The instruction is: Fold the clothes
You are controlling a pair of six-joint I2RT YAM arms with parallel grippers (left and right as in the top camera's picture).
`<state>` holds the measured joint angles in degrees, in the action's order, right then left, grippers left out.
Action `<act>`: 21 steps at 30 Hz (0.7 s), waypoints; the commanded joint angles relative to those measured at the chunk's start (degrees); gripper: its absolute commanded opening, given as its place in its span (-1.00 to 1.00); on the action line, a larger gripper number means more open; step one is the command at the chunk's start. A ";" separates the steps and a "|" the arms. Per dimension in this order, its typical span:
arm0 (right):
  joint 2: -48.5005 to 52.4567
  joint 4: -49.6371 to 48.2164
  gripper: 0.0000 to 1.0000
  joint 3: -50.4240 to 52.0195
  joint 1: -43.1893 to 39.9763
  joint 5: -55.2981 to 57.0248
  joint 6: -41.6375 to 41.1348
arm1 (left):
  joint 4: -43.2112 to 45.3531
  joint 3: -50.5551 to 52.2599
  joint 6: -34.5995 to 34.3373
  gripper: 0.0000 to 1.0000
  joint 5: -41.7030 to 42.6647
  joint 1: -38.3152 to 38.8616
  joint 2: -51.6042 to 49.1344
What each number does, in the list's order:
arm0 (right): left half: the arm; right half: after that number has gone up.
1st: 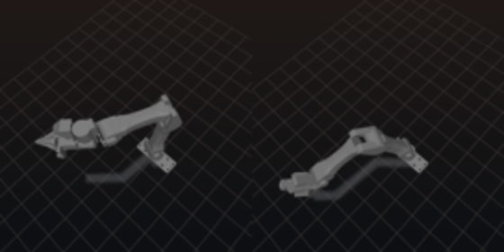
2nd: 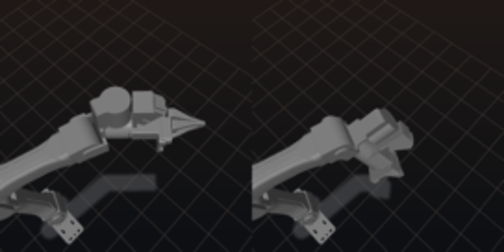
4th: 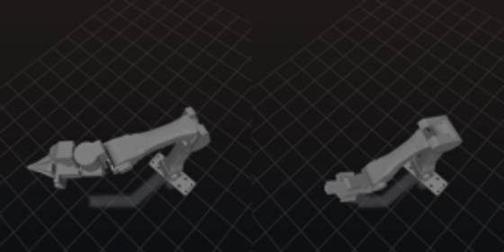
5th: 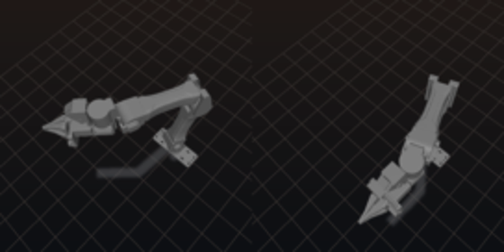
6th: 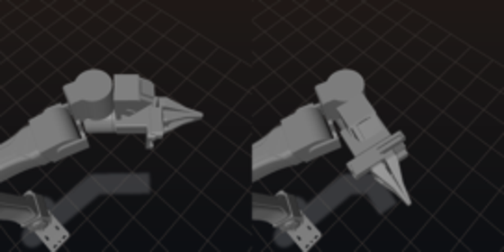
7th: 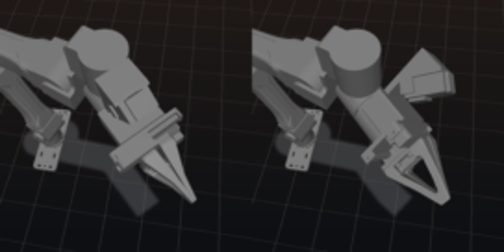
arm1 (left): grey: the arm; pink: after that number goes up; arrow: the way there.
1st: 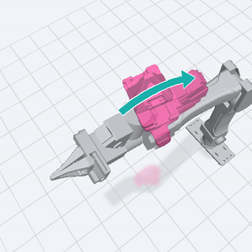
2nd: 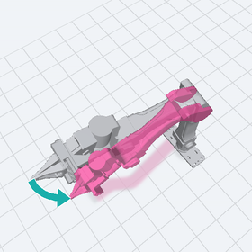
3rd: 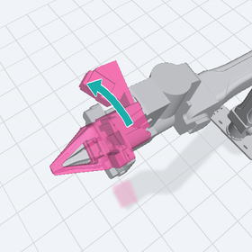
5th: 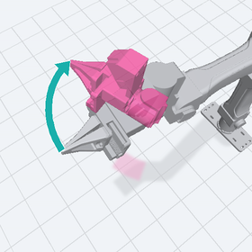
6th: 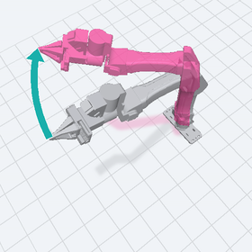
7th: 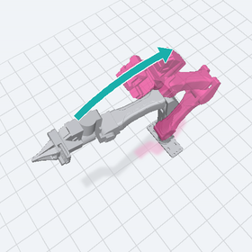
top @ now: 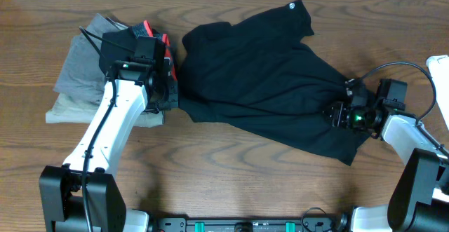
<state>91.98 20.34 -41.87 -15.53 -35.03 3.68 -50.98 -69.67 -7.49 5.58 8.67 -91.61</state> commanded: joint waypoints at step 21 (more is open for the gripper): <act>0.26 0.26 -0.58 0.28 -0.37 -0.42 0.81 | 2.05 0.00 -0.13 -0.88 -0.02 -0.24 0.52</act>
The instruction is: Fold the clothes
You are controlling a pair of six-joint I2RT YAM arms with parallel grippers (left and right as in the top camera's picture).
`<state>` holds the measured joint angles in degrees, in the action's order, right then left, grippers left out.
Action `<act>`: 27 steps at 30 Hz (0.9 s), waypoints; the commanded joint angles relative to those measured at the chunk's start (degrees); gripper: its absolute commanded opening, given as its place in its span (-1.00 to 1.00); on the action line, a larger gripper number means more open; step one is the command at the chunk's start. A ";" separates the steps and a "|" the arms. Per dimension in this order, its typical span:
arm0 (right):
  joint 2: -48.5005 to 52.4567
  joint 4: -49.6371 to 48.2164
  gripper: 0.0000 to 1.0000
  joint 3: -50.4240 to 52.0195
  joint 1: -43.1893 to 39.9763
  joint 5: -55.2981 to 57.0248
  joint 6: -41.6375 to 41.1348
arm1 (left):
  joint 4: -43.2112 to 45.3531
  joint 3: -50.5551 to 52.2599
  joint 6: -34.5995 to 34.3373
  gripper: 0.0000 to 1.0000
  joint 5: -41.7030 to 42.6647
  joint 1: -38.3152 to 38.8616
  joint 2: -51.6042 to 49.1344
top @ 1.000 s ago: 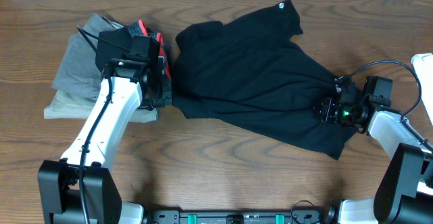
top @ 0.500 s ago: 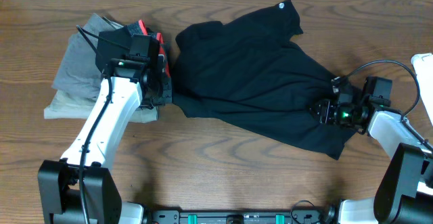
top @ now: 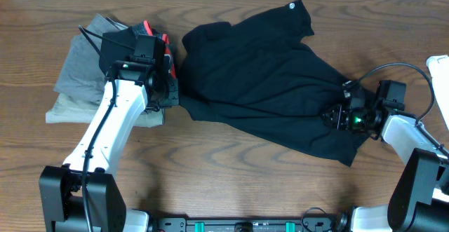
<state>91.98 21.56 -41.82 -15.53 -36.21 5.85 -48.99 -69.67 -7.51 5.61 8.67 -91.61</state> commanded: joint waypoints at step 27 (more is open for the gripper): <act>0.24 0.46 -0.98 0.17 5.40 15.98 -10.51 | 0.07 0.00 -0.09 -0.88 1.86 -0.24 0.52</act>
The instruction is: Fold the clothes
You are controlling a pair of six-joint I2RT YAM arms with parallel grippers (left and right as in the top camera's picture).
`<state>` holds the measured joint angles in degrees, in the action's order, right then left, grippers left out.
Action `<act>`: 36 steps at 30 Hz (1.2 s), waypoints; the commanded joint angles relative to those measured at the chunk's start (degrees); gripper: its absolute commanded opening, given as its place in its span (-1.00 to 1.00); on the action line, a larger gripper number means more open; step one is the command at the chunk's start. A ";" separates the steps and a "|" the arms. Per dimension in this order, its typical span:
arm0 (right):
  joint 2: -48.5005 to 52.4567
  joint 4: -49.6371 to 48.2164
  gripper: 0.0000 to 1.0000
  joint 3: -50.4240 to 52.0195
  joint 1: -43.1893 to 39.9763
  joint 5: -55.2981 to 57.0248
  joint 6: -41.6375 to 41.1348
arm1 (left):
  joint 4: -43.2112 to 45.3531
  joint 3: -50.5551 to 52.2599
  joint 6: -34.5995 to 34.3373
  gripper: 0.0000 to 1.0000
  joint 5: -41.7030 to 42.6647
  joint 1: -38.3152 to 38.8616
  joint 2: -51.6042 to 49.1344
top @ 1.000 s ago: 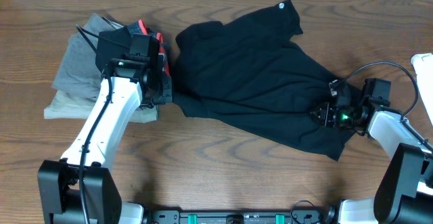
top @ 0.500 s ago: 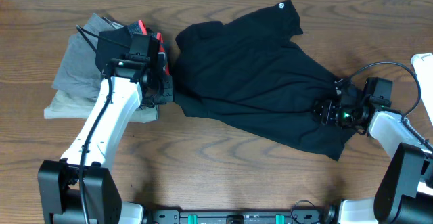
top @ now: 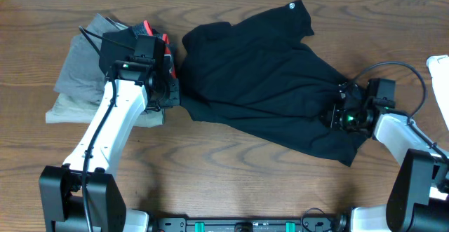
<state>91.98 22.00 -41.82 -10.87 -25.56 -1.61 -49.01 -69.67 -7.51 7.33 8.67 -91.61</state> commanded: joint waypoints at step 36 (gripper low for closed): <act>-20.39 1.64 -0.99 -8.11 -6.25 -1.86 -5.14 | -2.99 0.20 16.52 -0.72 11.04 7.56 0.50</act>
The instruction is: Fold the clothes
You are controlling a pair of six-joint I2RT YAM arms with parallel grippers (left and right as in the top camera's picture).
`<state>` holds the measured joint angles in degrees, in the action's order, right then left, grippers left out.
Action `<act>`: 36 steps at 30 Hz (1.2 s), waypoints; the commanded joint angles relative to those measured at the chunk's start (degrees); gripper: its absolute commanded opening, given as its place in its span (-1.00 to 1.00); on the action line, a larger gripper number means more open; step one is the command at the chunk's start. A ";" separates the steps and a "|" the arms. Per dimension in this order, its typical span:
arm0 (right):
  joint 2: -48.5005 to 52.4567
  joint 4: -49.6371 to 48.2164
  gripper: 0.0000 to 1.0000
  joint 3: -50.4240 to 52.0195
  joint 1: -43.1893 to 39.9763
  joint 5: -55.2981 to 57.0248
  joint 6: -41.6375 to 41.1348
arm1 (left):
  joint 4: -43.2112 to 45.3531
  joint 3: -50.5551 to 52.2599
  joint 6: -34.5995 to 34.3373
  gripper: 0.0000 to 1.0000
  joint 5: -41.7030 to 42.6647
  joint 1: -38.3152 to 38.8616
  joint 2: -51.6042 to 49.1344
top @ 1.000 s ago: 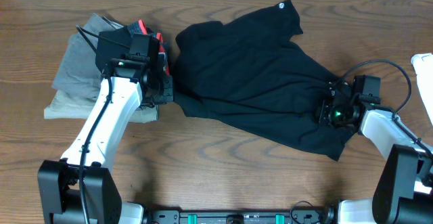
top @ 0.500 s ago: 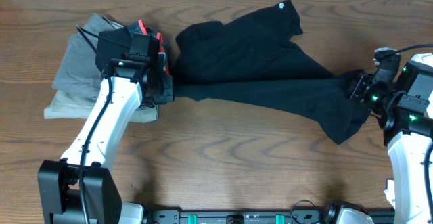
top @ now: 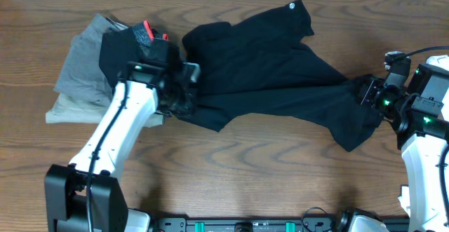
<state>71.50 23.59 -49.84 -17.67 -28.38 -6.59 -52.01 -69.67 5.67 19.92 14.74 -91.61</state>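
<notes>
A black garment [top: 266, 71] lies across the middle of the wooden table [top: 245, 169], pulled taut between my two grippers. My left gripper [top: 189, 95] is at the garment's left edge, shut on the cloth, with the hem bunched below it. At the garment's right end my right gripper [top: 365, 92] is also shut on the cloth, which narrows to a point there. The fingers of both are small and partly hidden by cloth.
A pile of folded clothes [top: 81, 71], grey and beige with a black and red item [top: 144, 32] on top, lies at the left, just behind the left arm. A white object [top: 436, 58] shows at the right edge.
The left gripper moved right from the pile's edge onto the garment's left edge. The right gripper moved right towards the table's edge, and the garment's right end came with it and stretched out.
For the three earlier moments the left gripper stayed between the pile and the garment, while the right gripper sat on the garment's lower right part, shifting slightly left. Now both grippers hold the garment's ends and it is drawn out sideways.
</notes>
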 commanded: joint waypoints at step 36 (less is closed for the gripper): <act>0.09 -0.17 -0.97 -0.09 0.48 2.03 -0.20 | 16.35 5.64 11.47 -0.84 -10.84 15.10 -15.43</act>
<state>71.50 23.70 -49.84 -17.67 -26.92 -6.61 -35.66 -64.20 15.55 10.07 29.85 -106.41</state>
